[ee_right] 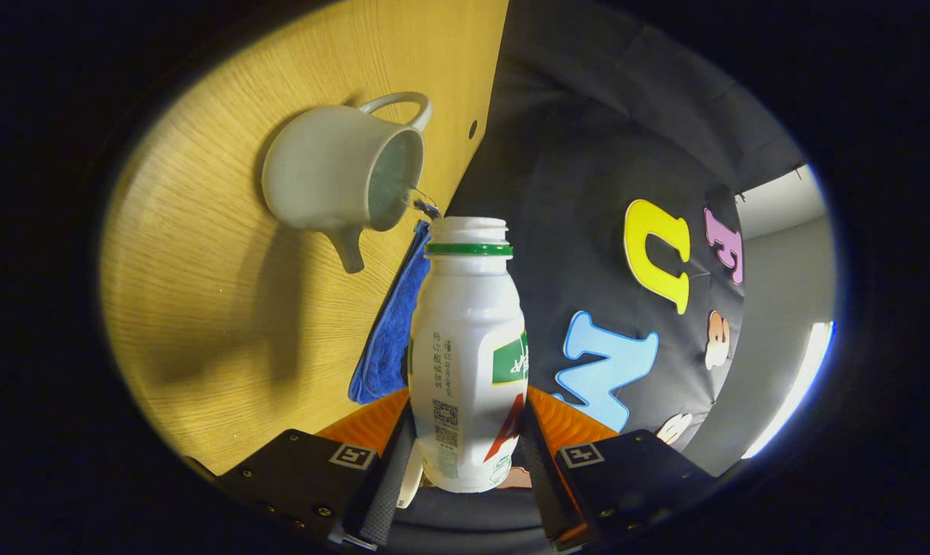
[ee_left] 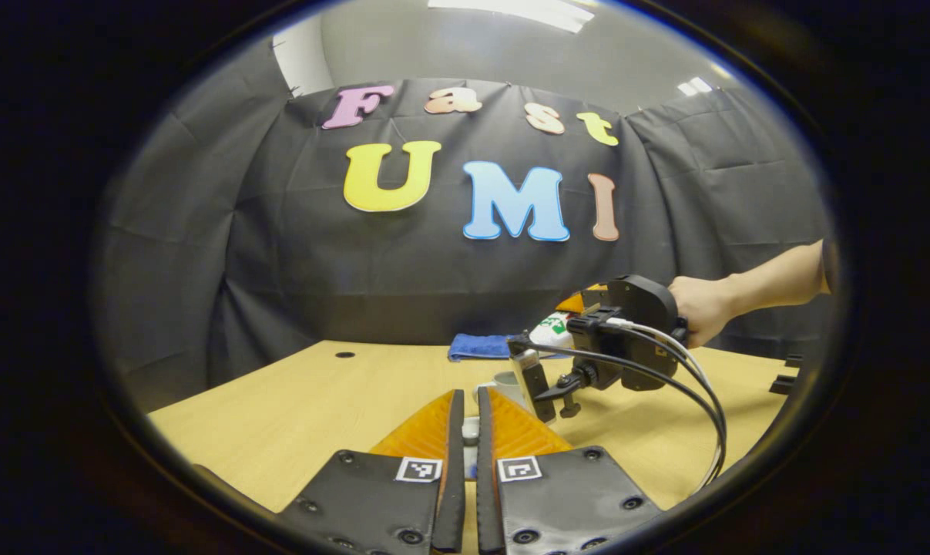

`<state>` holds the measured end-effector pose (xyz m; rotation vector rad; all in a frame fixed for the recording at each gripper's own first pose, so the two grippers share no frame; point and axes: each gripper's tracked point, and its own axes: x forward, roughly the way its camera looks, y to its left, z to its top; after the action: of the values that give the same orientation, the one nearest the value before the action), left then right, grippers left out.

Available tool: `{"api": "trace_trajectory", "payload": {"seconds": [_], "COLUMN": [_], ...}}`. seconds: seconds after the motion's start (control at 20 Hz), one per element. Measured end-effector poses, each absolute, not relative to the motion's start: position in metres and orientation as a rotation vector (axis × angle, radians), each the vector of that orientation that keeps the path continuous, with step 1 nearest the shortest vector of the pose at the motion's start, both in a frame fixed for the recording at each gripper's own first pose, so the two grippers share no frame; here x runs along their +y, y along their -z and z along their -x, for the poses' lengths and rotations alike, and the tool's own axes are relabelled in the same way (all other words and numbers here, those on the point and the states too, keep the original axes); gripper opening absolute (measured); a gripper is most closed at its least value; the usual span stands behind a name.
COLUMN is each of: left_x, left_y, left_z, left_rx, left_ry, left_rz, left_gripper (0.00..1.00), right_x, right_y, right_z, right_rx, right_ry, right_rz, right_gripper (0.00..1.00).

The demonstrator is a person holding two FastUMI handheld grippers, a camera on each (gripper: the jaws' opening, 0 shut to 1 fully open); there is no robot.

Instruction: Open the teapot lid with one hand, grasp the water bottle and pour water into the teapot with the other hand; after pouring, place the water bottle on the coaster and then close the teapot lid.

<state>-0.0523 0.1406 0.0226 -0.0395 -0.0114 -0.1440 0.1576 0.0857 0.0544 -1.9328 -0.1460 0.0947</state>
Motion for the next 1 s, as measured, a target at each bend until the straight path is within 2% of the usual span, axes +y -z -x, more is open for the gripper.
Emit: {"api": "trace_trajectory", "payload": {"seconds": [0.45, 0.5, 0.6, 0.65, 0.75, 0.8, 0.85, 0.9, 1.0], "left_x": [0.140, 0.141, 0.141, 0.141, 0.140, 0.140, 0.141, 0.141, 0.141], "left_y": [-0.020, -0.018, -0.019, -0.019, -0.019, -0.018, -0.017, -0.017, -0.017], "left_z": [0.051, 0.052, 0.050, 0.050, 0.049, 0.050, 0.050, 0.050, 0.051], "left_rx": [-0.007, -0.006, -0.004, -0.004, -0.004, -0.002, -0.001, -0.001, -0.003], "left_ry": [0.143, 0.143, 0.143, 0.143, 0.143, 0.144, 0.144, 0.143, 0.143], "left_rz": [0.038, 0.040, 0.040, 0.038, 0.035, 0.035, 0.035, 0.035, 0.035], "left_gripper": [0.17, 0.12, 0.12, 0.17, 0.17, 0.12, 0.17, 0.12, 0.12], "right_x": [0.090, 0.091, 0.093, 0.093, 0.095, 0.095, 0.096, 0.097, 0.102], "right_y": [-0.062, -0.063, -0.063, -0.064, -0.066, -0.066, -0.066, -0.066, -0.069], "right_z": [-0.156, -0.155, -0.152, -0.154, -0.154, -0.154, -0.153, -0.153, -0.152], "right_rx": [-0.179, -0.183, -0.191, -0.196, -0.207, -0.209, -0.210, -0.216, -0.242], "right_ry": [-0.088, -0.088, -0.087, -0.085, -0.088, -0.089, -0.092, -0.093, -0.091], "right_rz": [1.994, 2.003, 2.019, 2.026, 2.043, 2.049, 2.055, 2.066, 2.103], "right_gripper": [0.72, 0.71, 0.72, 0.71, 0.72, 0.71, 0.72, 0.71, 0.71]}}
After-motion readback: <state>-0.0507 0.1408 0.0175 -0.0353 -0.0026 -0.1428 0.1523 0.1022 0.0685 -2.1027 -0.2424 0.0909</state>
